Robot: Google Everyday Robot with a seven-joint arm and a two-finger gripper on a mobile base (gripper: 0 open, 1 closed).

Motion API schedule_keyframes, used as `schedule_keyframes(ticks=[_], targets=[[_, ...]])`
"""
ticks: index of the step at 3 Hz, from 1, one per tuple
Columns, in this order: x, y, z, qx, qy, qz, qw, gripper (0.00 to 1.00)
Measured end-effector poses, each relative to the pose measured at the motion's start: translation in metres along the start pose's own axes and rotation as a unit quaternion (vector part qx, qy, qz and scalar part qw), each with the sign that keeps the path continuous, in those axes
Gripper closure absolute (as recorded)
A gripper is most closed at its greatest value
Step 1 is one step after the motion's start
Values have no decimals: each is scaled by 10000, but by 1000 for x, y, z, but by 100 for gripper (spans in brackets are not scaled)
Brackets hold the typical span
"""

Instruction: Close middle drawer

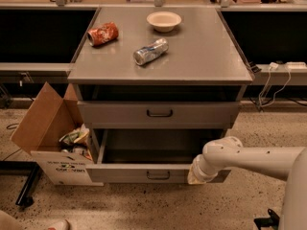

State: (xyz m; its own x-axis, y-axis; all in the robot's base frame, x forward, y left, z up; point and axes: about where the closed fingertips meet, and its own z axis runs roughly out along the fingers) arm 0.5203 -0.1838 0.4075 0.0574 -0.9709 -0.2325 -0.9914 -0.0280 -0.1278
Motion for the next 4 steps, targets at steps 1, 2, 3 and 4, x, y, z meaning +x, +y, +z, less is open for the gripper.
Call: schedule_keyframes(ticks=[1,2,3,4], targets=[[0,0,0,-1,0,0,10000,0],[0,0,0,0,0,-1,10000,0],[2,-1,3,85,56,-34,9999,27],[7,-7,4,257,113,-66,9996,50]])
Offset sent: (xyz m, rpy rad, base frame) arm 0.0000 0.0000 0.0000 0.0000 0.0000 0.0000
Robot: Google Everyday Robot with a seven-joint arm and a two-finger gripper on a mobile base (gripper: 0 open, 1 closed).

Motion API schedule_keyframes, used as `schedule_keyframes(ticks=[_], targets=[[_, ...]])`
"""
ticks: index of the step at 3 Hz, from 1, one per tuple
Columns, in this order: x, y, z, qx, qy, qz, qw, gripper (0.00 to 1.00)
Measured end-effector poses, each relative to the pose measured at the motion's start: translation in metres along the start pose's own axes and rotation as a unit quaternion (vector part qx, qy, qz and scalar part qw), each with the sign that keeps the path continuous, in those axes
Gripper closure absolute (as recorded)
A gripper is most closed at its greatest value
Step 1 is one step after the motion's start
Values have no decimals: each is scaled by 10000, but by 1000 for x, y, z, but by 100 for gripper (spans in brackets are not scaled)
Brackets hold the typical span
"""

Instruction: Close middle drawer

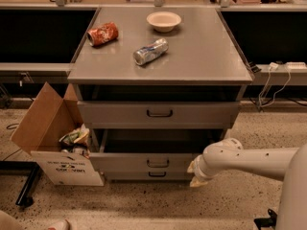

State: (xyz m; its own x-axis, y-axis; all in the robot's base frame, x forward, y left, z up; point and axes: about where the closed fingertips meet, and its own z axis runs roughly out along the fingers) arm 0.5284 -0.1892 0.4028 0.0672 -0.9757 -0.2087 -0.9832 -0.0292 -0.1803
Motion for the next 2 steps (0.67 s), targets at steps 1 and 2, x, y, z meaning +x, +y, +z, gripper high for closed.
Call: schedule_keyframes(ticks=[1,2], targets=[[2,-21,3,217,41,-65,9997,73],[2,-44,10,282,23,-10,9996,96]])
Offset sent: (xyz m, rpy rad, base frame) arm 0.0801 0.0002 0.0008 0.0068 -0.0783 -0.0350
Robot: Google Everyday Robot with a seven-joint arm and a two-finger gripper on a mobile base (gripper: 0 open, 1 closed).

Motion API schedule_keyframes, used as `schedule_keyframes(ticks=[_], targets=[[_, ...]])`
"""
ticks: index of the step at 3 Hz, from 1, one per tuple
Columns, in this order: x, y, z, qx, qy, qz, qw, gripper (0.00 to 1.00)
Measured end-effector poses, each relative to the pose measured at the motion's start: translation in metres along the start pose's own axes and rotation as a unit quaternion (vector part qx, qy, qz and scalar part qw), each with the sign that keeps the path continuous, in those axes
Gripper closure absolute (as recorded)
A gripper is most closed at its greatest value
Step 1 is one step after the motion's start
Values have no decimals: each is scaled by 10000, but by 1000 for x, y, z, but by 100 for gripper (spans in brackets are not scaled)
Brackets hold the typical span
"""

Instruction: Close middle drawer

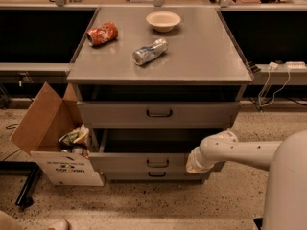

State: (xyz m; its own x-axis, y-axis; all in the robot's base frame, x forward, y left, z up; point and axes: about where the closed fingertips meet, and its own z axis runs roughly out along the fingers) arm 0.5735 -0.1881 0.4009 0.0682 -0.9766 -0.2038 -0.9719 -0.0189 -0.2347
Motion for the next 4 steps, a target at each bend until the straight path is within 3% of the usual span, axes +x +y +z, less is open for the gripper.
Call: schedule_keyframes(ticks=[2,3,4], targets=[[0,-11,4,21,-63,91,9999,100],[0,-11,4,21,-63,91,9999,81],[0,-11,4,20,-63,91,9999,50]])
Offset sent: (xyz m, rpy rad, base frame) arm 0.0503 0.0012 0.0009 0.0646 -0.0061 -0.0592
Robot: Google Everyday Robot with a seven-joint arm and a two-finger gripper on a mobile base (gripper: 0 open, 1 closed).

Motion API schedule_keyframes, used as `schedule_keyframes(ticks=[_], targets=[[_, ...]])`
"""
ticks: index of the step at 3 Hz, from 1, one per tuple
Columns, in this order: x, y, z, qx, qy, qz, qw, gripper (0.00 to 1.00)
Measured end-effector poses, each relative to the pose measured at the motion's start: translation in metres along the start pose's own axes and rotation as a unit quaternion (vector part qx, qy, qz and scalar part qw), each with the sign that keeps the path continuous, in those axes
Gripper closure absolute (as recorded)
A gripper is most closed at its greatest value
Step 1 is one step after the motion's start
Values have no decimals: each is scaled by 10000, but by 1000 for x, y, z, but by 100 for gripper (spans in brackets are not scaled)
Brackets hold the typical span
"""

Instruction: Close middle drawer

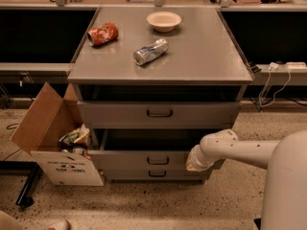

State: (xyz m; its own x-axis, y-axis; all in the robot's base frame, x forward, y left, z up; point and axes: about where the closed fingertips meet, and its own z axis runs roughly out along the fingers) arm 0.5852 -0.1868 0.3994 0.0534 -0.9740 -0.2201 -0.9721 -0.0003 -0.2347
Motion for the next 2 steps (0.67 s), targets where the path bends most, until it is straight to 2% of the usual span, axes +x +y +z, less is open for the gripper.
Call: schedule_keyframes(ticks=[2], targets=[[3,-5,2,27,75,89,9999,0]])
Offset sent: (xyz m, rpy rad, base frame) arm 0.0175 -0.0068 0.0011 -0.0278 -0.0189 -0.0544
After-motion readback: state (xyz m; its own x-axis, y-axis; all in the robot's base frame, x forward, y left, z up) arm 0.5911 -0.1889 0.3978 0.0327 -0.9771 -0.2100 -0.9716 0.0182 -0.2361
